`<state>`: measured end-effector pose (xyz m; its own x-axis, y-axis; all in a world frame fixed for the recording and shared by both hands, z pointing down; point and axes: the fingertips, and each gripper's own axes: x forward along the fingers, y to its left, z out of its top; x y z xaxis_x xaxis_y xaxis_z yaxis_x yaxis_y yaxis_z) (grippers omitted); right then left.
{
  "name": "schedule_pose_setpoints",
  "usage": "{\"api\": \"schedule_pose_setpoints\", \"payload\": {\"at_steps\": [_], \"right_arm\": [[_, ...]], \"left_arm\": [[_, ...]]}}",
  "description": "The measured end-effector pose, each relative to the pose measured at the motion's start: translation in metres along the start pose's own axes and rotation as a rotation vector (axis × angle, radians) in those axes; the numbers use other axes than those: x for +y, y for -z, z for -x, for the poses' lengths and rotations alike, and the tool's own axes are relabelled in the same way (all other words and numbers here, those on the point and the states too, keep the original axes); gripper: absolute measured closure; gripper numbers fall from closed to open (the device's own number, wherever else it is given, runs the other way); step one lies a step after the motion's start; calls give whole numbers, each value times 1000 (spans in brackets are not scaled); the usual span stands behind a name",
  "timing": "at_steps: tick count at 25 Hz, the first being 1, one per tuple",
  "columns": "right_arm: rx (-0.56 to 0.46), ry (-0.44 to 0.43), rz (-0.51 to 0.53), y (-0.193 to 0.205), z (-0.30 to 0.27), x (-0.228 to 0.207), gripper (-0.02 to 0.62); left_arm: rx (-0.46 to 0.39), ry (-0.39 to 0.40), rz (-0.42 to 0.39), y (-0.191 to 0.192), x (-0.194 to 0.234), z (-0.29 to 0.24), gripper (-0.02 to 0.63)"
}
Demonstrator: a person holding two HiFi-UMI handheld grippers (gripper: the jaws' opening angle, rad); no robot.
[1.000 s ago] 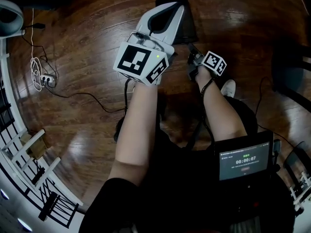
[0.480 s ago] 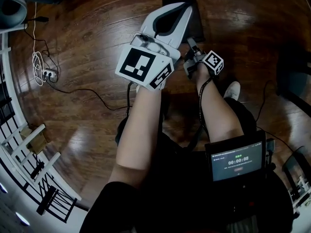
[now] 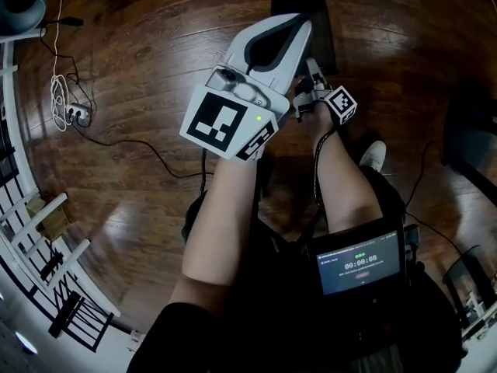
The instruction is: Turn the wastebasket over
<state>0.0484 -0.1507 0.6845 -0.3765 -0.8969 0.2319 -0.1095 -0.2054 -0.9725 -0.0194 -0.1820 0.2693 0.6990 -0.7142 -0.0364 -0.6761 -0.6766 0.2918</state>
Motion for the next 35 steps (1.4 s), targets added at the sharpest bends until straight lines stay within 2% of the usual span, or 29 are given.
{"api": "schedule_pose_setpoints", "payload": {"at_steps": [4, 7, 8, 11, 16, 20, 25, 30, 35], "right_arm": [[-36, -32, 24, -15, -12, 2, 393], [-80, -58, -9, -20, -15, 11, 540], [-86, -63, -4, -21, -14, 10, 560], [-81, -49, 16, -18, -13, 17, 571], [10, -24, 234, -18, -18, 34, 588], [24, -12, 264, -27, -19, 45, 588], [162, -25, 434, -29, -27, 79, 588], [279, -35, 539, -40, -38, 115, 589], [455, 8, 714, -45, -27, 125, 589]], "left_arm": [[-3, 5, -5, -3, 1, 1, 604], [-4, -3, -2, -3, 6, 6, 604], [-3, -5, 0, -3, 7, 8, 604], [-6, -7, -1, -6, 7, 9, 604], [-3, -6, -4, -5, 6, 8, 604], [-16, -7, -7, -10, 8, 12, 604], [-33, -15, -11, -17, 11, 16, 604], [-61, -22, -14, -30, 17, 14, 604], [-60, -15, -38, -32, 11, 21, 604]]}}
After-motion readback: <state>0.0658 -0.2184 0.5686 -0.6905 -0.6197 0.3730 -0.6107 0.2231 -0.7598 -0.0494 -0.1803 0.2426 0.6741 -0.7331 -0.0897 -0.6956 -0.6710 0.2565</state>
